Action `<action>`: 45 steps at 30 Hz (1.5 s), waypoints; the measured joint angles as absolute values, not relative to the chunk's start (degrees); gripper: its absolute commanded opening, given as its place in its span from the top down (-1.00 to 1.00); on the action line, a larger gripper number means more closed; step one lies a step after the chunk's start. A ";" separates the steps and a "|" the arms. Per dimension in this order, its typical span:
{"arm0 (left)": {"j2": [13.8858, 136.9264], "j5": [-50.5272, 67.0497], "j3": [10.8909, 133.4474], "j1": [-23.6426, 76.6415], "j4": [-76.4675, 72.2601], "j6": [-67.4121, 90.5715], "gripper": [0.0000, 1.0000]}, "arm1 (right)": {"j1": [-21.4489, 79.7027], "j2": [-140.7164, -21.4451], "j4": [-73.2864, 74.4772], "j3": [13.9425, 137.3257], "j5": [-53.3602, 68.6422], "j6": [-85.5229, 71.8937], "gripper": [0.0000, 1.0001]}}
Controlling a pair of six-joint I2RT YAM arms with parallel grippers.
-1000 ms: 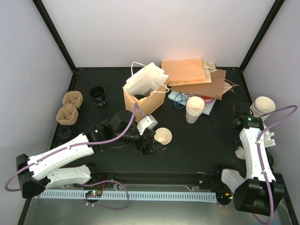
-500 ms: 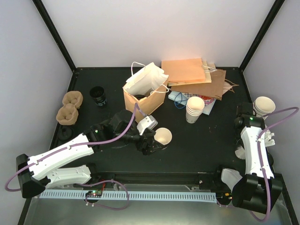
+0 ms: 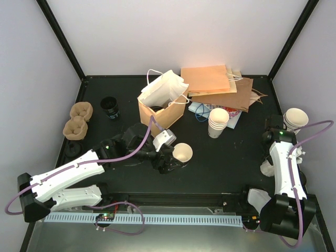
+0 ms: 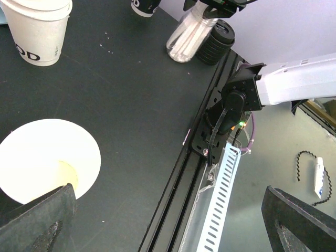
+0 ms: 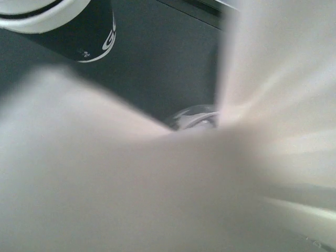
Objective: Pack the takeout coffee
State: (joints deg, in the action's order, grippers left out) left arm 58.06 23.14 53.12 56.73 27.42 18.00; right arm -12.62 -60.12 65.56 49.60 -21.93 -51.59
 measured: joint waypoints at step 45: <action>57.21 21.71 52.56 56.73 27.66 16.69 -0.98 | -4.43 -69.84 59.86 54.39 -15.73 -48.82 0.69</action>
State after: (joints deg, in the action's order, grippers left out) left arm 57.21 21.71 52.56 56.73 27.66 16.69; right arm -4.43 -69.84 59.86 54.39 -15.73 -48.82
